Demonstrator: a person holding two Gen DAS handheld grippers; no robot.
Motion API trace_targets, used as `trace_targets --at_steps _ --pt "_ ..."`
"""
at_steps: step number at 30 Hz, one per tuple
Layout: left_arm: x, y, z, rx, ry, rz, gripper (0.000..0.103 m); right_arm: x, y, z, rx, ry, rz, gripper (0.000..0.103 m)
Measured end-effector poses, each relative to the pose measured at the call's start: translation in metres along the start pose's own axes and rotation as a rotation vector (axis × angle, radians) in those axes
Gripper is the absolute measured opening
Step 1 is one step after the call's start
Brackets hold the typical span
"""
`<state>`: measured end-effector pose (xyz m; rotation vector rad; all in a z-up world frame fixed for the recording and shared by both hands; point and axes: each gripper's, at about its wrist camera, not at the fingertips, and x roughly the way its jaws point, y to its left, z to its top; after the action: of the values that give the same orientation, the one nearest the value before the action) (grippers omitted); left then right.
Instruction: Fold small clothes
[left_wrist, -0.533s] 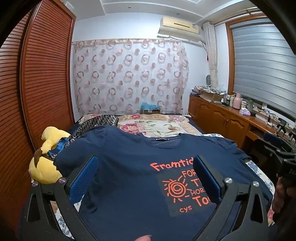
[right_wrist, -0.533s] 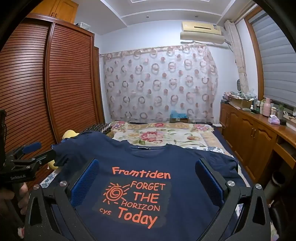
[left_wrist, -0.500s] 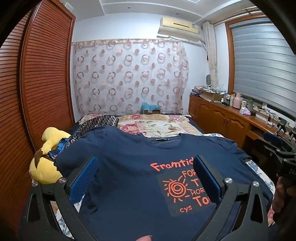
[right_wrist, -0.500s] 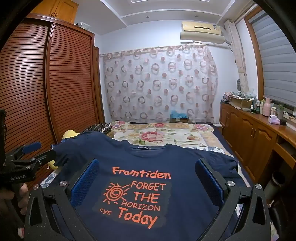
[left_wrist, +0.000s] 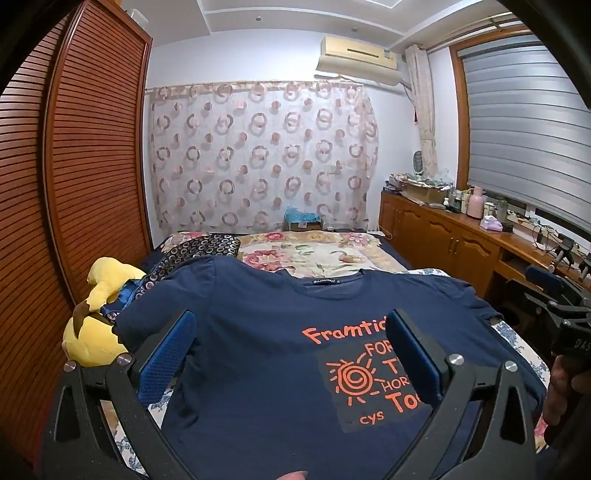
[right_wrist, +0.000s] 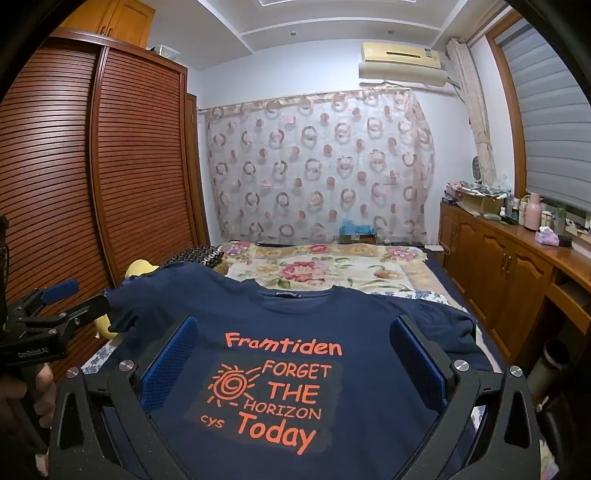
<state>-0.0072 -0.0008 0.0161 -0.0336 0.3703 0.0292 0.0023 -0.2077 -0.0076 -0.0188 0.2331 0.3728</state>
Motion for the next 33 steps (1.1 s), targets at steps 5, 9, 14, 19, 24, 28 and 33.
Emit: trace_targets --at_steps 5,9,14,19,24,28,33 --pt "0.0016 -0.0006 -0.0023 0.000 -0.001 0.001 0.103 -0.0013 -0.0023 -0.0024 0.003 -0.001 0.004 0.103" --pt "-0.0006 -0.0009 -0.0017 -0.002 -0.007 0.006 0.103 -0.0023 -0.0034 -0.0036 0.007 -0.004 0.005 0.103" --pt "-0.0005 -0.0008 -0.0018 -0.002 -0.007 0.005 0.103 -0.0025 -0.0031 -0.0032 0.008 -0.002 0.006 0.103" --pt "-0.0014 -0.0005 -0.0011 -0.003 -0.007 0.004 0.103 -0.0028 -0.0031 -0.0033 0.009 -0.003 0.005 0.103" --pt "-0.0010 -0.0008 -0.0013 -0.004 -0.007 0.005 0.103 -0.0029 -0.0039 -0.0027 0.011 -0.003 0.007 0.103" --pt "-0.0007 -0.0011 -0.0018 -0.002 -0.007 0.005 0.103 -0.0029 -0.0039 -0.0034 0.010 -0.002 0.006 0.103" --pt "-0.0002 -0.0022 -0.0013 -0.001 -0.008 0.004 0.103 -0.0026 -0.0032 -0.0027 0.011 -0.001 0.006 0.103"
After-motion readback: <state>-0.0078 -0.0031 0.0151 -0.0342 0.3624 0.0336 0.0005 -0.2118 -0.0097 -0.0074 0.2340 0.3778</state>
